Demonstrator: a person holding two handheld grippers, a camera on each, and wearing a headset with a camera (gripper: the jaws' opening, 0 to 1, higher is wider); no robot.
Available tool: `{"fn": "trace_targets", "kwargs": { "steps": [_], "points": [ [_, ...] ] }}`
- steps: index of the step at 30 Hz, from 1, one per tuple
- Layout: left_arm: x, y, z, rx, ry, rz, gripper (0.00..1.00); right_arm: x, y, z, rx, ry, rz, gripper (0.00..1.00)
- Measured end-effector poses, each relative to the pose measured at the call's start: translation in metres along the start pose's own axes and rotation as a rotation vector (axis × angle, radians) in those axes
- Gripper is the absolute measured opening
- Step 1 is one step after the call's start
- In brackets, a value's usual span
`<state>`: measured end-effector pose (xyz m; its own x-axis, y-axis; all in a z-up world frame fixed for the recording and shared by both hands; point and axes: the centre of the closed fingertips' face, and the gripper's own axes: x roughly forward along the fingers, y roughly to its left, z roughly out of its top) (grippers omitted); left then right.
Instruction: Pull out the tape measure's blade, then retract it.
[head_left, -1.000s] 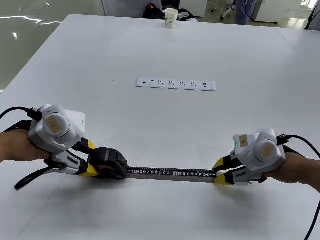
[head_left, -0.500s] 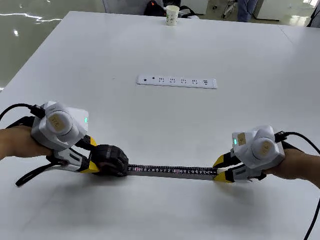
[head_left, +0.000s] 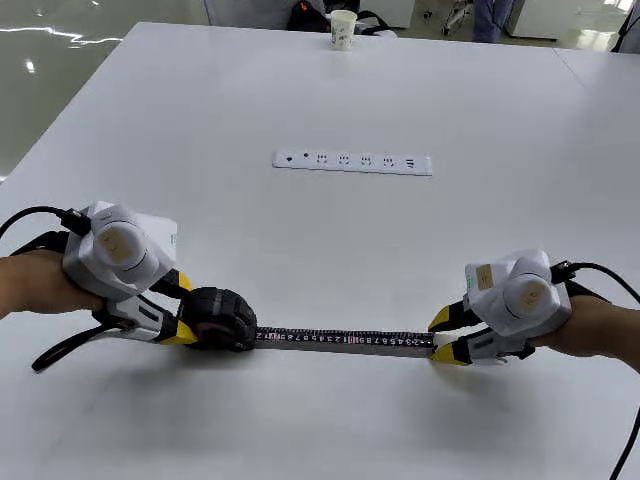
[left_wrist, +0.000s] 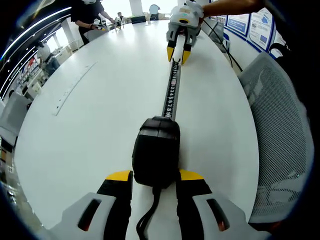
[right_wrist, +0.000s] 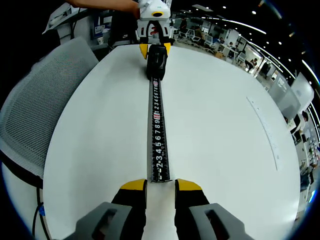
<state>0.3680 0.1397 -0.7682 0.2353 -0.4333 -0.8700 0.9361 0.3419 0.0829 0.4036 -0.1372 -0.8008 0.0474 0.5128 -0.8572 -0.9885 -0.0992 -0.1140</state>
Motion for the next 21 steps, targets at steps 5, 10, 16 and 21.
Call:
{"fn": "trace_targets", "kwargs": {
  "steps": [5,10,16,21],
  "points": [
    [-0.002,-0.004,-0.003,-0.019,0.002,0.001,0.35,-0.002,0.001,0.000,0.007,-0.009,-0.008,0.21],
    [-0.004,-0.005,-0.004,-0.065,-0.012,0.024,0.42,-0.004,0.002,0.001,0.014,-0.014,-0.016,0.24],
    [-0.008,-0.011,-0.008,-0.129,-0.031,0.041,0.48,-0.006,0.004,0.000,0.033,-0.025,-0.028,0.28],
    [-0.010,-0.015,-0.009,-0.166,-0.055,0.060,0.52,-0.008,0.008,0.001,0.045,-0.031,-0.035,0.30]
  ]
}}
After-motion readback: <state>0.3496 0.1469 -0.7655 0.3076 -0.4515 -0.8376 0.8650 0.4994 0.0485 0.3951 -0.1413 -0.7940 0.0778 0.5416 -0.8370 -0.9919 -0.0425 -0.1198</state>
